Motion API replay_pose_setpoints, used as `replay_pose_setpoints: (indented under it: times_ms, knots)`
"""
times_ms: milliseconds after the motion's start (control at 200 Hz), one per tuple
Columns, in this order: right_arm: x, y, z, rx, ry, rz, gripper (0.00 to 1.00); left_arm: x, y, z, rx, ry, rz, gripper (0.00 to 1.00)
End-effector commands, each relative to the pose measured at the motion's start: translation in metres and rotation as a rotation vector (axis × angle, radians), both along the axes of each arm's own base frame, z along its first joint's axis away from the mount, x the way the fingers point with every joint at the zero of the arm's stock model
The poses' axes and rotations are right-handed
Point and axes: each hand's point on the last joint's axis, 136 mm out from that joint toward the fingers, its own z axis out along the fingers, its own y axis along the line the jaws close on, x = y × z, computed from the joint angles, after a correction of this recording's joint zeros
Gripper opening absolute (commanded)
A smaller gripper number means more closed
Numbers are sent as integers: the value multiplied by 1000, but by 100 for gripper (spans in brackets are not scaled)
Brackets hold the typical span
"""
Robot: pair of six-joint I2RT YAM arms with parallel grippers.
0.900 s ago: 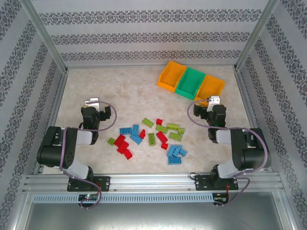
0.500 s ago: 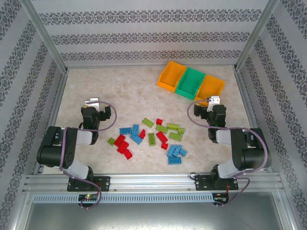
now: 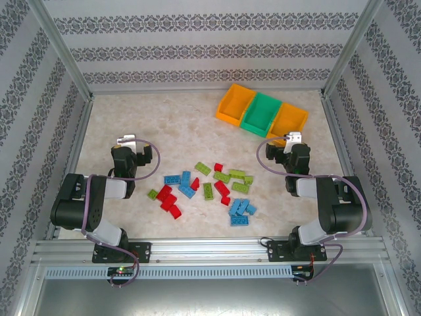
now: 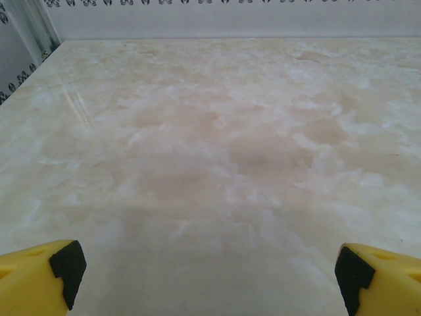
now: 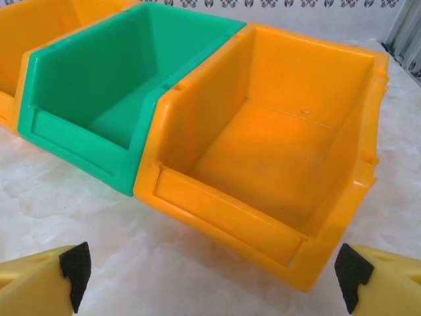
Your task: Sort the legos into containers by color
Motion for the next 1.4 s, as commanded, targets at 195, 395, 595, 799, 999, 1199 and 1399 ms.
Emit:
replay_pose_setpoints:
  times_ms: [195,395,595,799,999,1199,1399]
  knots:
    - [6,-4,17,13,-34,-17,94,1,1,-3,6,33,-17,99]
    - [9,-14,45,67,193,-123,94,6,0,40,-102,231,39,99]
    - [13,-34,68,136,254,-261,93,-2,-37,72,-232,236,-55,100]
    - [19,-72,45,198,527,-370,87,-15,-66,69,-279,309,-83,100]
    - [28,-82,13,190,644,-395,81,-16,-107,67,-286,342,-181,100]
    - [42,-84,-8,206,693,-393,75,-16,-136,61,-292,351,-253,99]
    - [59,-83,-22,208,727,-370,59,-17,-135,57,-297,345,-238,100]
